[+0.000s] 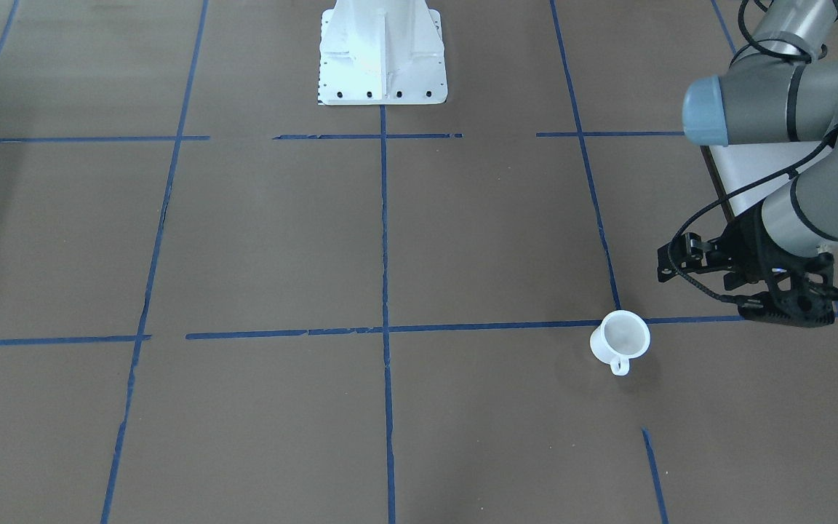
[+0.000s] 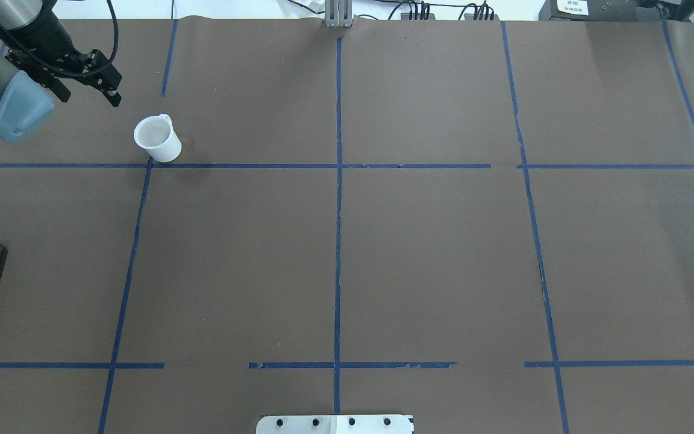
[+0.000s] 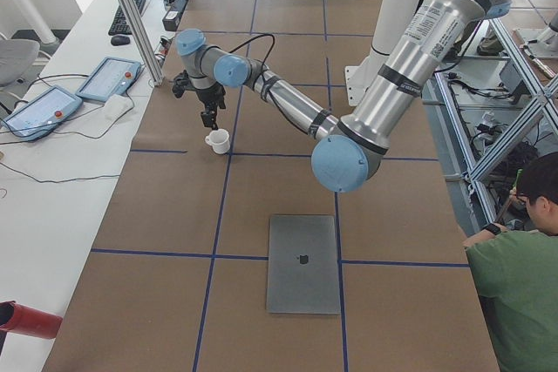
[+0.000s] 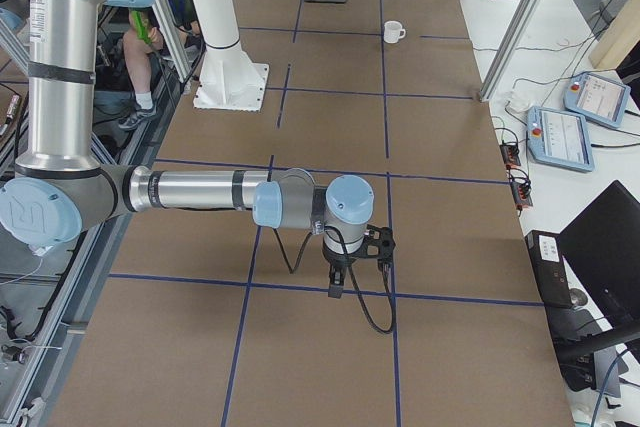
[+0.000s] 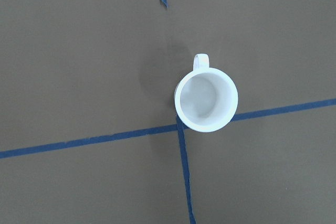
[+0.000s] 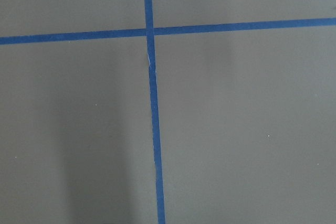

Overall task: Place cup on laptop
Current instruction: 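Reach the left gripper over the white cup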

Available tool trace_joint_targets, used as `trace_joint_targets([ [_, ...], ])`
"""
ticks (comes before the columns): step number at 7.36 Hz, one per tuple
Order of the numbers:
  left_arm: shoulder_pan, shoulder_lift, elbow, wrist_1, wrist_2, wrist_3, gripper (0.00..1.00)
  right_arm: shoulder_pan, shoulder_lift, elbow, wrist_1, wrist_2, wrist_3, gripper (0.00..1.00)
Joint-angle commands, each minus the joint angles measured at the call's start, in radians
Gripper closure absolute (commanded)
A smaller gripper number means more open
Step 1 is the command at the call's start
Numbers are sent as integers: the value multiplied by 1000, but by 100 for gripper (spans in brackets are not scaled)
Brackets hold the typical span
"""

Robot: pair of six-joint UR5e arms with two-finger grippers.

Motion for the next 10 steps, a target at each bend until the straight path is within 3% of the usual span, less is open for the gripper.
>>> trace_joint_targets([
  [1,12,-146,247,-101,15,-24,0,0,-2,0,-1,0,-1,0],
  [5,78,-207,484,-348,34,-119,0,0,0,0,-1,0,1,0],
  [10,139,-207,532,-397,79,-145,0,0,0,0,-1,0,-1,0],
])
